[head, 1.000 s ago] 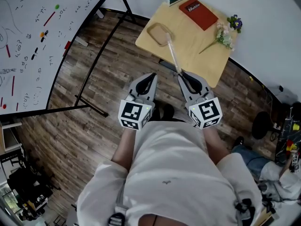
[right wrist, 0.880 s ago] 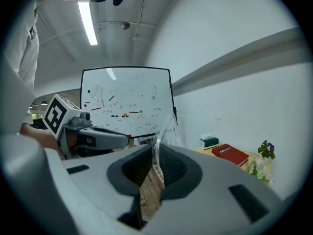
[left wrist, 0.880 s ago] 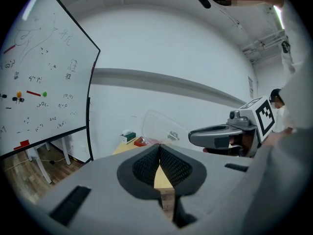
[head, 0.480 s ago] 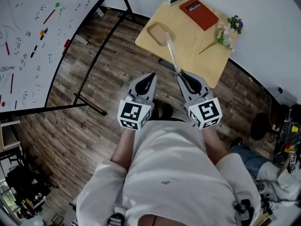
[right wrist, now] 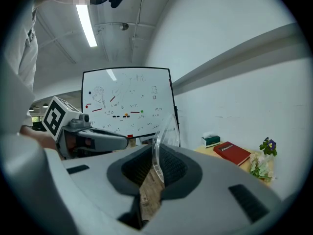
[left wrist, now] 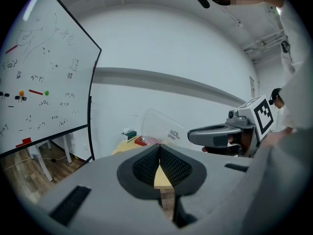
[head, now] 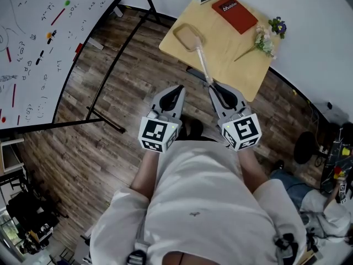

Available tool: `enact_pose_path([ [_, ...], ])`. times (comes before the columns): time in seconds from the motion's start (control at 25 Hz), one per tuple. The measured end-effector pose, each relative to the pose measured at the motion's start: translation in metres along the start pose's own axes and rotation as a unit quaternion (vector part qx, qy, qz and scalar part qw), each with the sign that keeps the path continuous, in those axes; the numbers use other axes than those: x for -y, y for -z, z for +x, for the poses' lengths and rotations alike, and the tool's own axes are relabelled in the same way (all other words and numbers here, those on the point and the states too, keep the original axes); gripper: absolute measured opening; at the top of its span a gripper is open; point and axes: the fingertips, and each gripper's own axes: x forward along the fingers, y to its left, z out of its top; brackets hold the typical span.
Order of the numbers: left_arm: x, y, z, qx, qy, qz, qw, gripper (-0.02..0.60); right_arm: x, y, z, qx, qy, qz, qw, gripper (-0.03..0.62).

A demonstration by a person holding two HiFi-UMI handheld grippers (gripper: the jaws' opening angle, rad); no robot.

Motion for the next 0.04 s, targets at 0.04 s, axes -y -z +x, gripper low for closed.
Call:
enact_pose_path([
  [0.04,-0.0001,0.0003,0.0003,0.000,0.000,0.000,1.0000,0.005,0.0004,0.0004,0.0003,0.000,0.000,0.000,1.000,0.048],
])
